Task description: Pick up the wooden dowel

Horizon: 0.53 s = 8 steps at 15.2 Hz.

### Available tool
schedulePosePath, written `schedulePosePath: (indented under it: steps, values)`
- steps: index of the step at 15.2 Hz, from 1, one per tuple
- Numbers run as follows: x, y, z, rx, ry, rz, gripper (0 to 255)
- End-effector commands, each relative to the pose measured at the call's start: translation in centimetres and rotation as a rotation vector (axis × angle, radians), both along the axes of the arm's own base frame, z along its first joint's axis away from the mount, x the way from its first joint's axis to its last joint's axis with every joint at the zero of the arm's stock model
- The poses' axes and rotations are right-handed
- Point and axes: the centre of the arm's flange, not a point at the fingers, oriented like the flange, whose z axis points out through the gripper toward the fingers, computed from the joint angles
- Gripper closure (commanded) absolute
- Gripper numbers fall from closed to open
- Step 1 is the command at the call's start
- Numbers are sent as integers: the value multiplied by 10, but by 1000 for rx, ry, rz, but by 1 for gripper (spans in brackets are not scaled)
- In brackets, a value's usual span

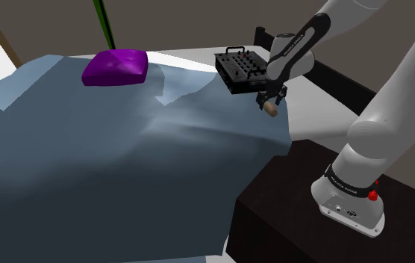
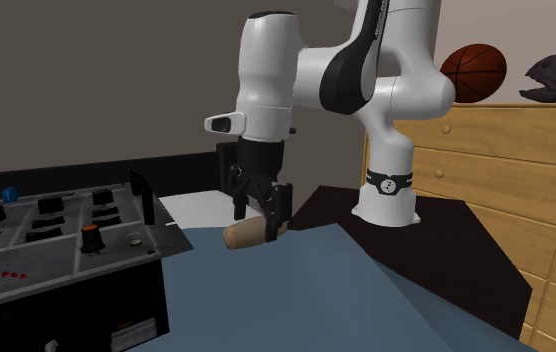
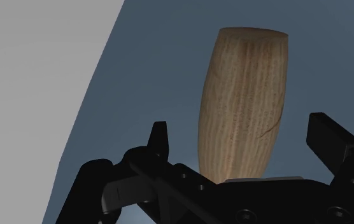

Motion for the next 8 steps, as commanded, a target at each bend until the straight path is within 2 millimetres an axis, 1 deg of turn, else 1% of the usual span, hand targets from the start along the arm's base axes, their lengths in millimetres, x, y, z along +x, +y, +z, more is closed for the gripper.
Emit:
schedulePosePath:
  steps: [1,3,4,8]
  values:
    - [0,0,-10,0,0,0,0]
    - [0,0,-13,0,0,0,0]
    - [0,0,-14,0,0,0,255]
    - [0,0,-13,0,0,0,255]
